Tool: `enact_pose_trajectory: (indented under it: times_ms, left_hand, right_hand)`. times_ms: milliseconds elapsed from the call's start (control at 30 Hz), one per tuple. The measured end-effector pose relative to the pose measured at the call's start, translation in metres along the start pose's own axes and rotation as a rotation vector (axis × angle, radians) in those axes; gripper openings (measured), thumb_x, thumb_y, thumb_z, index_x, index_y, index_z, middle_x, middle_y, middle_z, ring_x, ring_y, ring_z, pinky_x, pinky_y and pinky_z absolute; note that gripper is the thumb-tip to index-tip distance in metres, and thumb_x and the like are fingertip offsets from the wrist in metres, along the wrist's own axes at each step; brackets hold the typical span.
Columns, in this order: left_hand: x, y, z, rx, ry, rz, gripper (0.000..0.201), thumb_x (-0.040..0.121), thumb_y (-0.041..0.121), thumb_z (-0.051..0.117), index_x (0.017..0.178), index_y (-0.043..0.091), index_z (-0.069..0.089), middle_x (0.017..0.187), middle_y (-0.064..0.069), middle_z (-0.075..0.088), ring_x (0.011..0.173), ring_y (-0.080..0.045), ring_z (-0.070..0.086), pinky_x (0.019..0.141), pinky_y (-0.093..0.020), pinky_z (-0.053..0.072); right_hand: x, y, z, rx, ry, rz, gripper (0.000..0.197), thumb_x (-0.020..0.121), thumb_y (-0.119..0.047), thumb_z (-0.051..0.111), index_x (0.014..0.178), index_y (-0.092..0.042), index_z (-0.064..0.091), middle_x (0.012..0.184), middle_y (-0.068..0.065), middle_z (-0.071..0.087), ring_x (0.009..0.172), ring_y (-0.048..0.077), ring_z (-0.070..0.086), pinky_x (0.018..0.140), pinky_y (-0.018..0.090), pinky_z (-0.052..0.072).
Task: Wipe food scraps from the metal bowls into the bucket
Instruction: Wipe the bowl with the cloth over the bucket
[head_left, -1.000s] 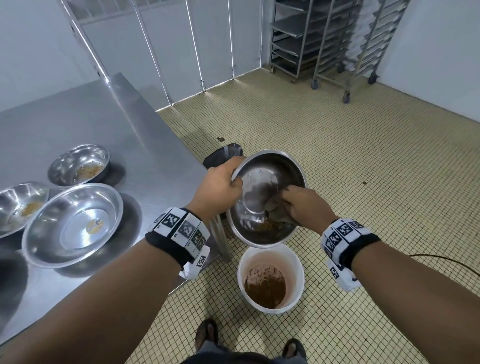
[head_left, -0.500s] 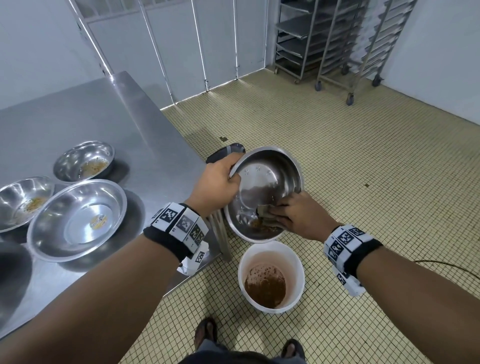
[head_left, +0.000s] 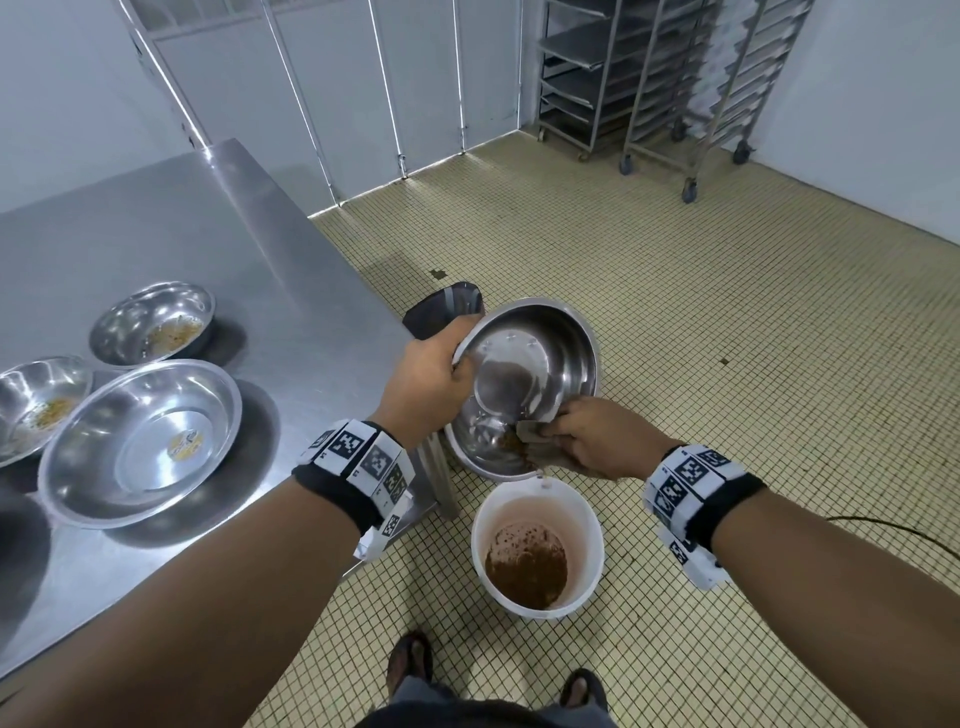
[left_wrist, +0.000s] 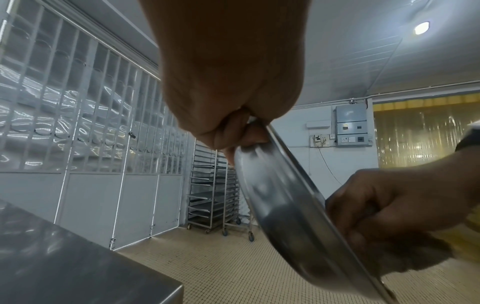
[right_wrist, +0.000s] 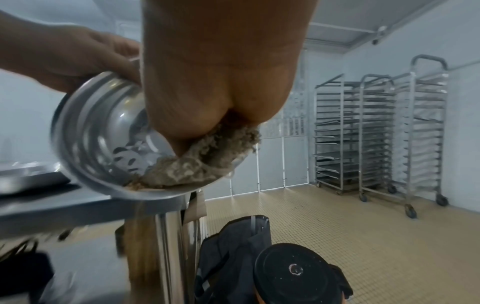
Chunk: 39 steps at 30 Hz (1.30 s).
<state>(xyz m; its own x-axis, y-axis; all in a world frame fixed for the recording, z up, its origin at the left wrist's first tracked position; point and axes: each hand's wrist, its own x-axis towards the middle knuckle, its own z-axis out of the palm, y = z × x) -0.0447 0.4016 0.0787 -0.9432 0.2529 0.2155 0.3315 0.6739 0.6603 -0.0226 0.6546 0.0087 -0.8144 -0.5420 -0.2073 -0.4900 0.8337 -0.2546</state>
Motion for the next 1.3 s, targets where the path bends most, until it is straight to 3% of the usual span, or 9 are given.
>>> enact_pose_trajectory:
  times_ms: [67,133,267,467,667,800,933,1100,1300]
  left_hand:
    - [0.0,0.002,-0.003,-0.021,0.011,-0.001,0.043,0.101,0.014,0.052,0.142,0.028,0.057,0.09,0.007,0.069,0.068,0.002,0.06,0.061,-0.009,0.049]
    - [0.001,0.006,-0.004,-0.042,0.015,0.003,0.042,0.101,0.014,0.053,0.141,0.027,0.057,0.09,0.007,0.069,0.068,-0.004,0.064,0.067,-0.031,0.06]
    - [0.002,0.011,-0.008,-0.07,0.035,-0.003,0.043,0.1,0.014,0.054,0.139,0.032,0.057,0.091,0.005,0.073,0.07,-0.016,0.071,0.066,-0.041,0.062]
    - [0.004,0.007,-0.015,-0.097,0.066,-0.034,0.043,0.1,0.013,0.056,0.137,0.035,0.06,0.09,0.018,0.069,0.073,-0.011,0.072,0.069,-0.042,0.063]
    - [0.009,0.004,-0.018,-0.029,0.08,-0.024,0.042,0.101,0.012,0.053,0.136,0.035,0.059,0.08,0.013,0.069,0.061,-0.009,0.068,0.057,-0.032,0.059]
    - [0.009,0.0,-0.012,-0.002,0.079,-0.019,0.045,0.101,0.013,0.051,0.136,0.042,0.053,0.078,0.002,0.07,0.06,-0.016,0.069,0.056,-0.04,0.062]
    - [0.011,-0.003,-0.01,0.015,0.097,0.002,0.045,0.1,0.01,0.051,0.14,0.032,0.055,0.075,0.005,0.066,0.062,-0.013,0.065,0.057,-0.032,0.058]
    - [0.012,0.008,-0.001,-0.023,0.063,0.058,0.042,0.102,0.013,0.051,0.14,0.029,0.055,0.074,0.013,0.065,0.058,-0.003,0.062,0.053,-0.023,0.053]
    - [0.015,0.015,-0.005,-0.053,0.082,0.131,0.045,0.099,0.013,0.051,0.139,0.033,0.056,0.066,0.008,0.063,0.053,-0.005,0.058,0.051,-0.015,0.044]
  right_hand:
    - [0.002,0.004,-0.006,0.042,0.053,0.088,0.037,0.103,-0.044,0.046,0.133,-0.034,0.066,0.129,-0.007,0.062,0.117,0.016,0.057,0.098,0.033,0.048]
    - [0.008,0.004,-0.012,0.024,0.087,0.128,0.034,0.105,-0.04,0.05,0.133,-0.028,0.065,0.128,-0.005,0.059,0.113,0.018,0.059,0.092,0.03,0.047]
    - [0.012,-0.007,-0.013,0.04,0.086,0.024,0.044,0.102,-0.054,0.049,0.141,-0.035,0.059,0.135,-0.007,0.055,0.116,0.018,0.056,0.096,0.037,0.051]
    - [0.014,-0.008,-0.007,0.023,0.108,0.002,0.036,0.103,-0.041,0.053,0.137,-0.035,0.063,0.128,-0.005,0.061,0.113,0.019,0.057,0.094,0.033,0.049]
    - [0.015,-0.006,-0.003,0.092,0.041,0.001,0.045,0.101,-0.055,0.038,0.137,-0.044,0.06,0.136,-0.012,0.056,0.112,0.013,0.061,0.093,0.037,0.055]
    - [0.008,-0.001,0.003,0.14,0.009,-0.006,0.042,0.101,-0.053,0.044,0.134,-0.039,0.065,0.141,-0.017,0.052,0.114,0.008,0.059,0.098,0.036,0.053]
    - [0.011,0.006,-0.009,0.226,0.119,0.087,0.031,0.104,-0.039,0.055,0.131,-0.032,0.068,0.114,-0.015,0.057,0.096,0.0,0.056,0.087,0.024,0.052]
    - [0.027,0.001,-0.03,0.31,0.239,0.11,0.039,0.101,-0.054,0.054,0.131,-0.036,0.068,0.122,-0.008,0.059,0.105,0.012,0.057,0.095,0.03,0.047]
    - [0.025,-0.008,-0.006,0.305,0.261,0.012,0.027,0.098,-0.037,0.061,0.114,-0.024,0.079,0.119,0.002,0.069,0.105,0.024,0.065,0.095,0.041,0.052]
